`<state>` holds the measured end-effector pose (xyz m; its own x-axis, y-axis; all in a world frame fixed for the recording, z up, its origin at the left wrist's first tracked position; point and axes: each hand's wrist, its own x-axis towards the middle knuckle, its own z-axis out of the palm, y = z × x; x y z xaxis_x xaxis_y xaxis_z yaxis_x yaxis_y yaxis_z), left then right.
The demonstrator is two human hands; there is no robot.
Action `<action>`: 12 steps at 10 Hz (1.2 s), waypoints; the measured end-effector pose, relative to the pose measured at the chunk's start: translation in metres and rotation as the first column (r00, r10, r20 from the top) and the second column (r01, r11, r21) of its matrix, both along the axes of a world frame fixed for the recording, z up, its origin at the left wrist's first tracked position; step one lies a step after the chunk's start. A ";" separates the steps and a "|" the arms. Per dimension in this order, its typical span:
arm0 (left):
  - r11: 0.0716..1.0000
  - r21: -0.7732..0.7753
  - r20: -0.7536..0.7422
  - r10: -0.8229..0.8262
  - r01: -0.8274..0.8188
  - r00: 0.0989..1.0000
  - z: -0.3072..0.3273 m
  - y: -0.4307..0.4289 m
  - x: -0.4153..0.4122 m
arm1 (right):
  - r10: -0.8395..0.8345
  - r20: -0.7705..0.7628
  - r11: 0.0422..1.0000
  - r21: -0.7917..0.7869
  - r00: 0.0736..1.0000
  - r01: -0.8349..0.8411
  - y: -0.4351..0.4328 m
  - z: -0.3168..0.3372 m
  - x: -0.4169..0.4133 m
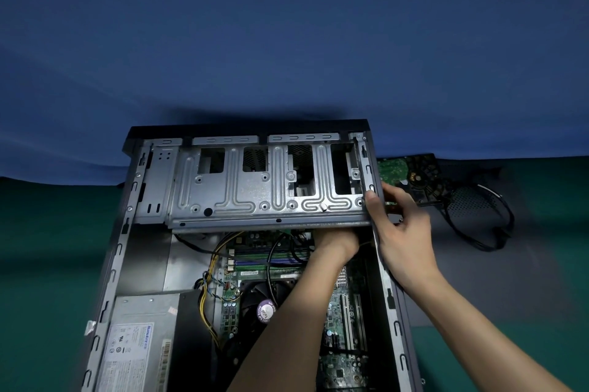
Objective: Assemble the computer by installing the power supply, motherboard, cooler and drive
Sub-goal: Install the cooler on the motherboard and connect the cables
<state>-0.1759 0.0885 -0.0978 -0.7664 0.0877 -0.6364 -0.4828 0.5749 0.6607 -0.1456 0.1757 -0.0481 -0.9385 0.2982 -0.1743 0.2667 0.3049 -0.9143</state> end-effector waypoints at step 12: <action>0.963 -0.102 0.084 -0.241 0.249 0.967 0.004 -0.016 0.003 | 0.026 -0.064 0.999 -0.029 0.998 -0.028 0.001 -0.004 0.002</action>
